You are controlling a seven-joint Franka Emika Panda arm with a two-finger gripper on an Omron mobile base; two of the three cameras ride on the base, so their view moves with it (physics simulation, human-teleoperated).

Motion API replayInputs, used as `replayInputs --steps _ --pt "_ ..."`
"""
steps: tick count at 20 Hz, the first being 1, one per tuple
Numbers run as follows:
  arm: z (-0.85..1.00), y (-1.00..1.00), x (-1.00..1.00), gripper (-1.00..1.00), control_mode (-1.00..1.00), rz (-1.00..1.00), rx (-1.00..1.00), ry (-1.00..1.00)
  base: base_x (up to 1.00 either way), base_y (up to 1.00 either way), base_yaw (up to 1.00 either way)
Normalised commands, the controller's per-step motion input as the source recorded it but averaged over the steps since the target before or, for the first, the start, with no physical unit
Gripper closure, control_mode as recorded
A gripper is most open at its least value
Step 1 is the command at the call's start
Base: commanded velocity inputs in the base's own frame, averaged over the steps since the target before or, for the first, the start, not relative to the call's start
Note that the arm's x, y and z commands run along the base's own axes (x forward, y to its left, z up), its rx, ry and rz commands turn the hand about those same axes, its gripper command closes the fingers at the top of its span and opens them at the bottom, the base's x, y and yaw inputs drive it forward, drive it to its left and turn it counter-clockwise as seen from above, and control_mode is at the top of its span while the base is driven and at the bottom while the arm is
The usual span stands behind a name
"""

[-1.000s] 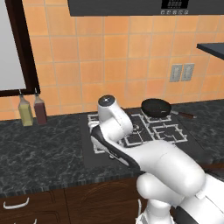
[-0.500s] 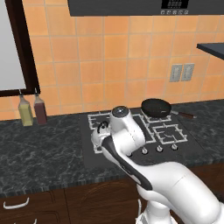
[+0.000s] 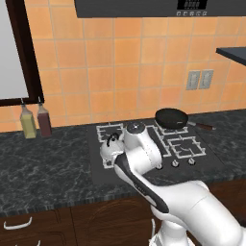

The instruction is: Pick the kettle from the counter and place it on a stove burner. Then turn the burner on.

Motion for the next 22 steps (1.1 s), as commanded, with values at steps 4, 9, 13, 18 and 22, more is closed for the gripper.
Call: replayInputs --steps 4,9,13,18,22 --pt "-0.44 0.18 0.01 -1.00 -1.00 -0.02 0.00 0.02 0.00 0.00 0.00" --pt "-0.33 0.03 0.19 -1.00 -1.00 0.00 0.00 0.12 0.00 0.00 0.00" --pt "-0.24 0.00 0.28 -1.00 -1.00 0.00 0.00 0.16 0.00 0.00 0.00" --pt "-0.06 0.06 0.37 -1.00 -1.00 0.02 0.00 0.11 0.00 0.00 0.00" --pt "-0.04 0.19 0.40 -1.00 -1.00 0.02 0.00 0.08 0.00 0.00 0.00"
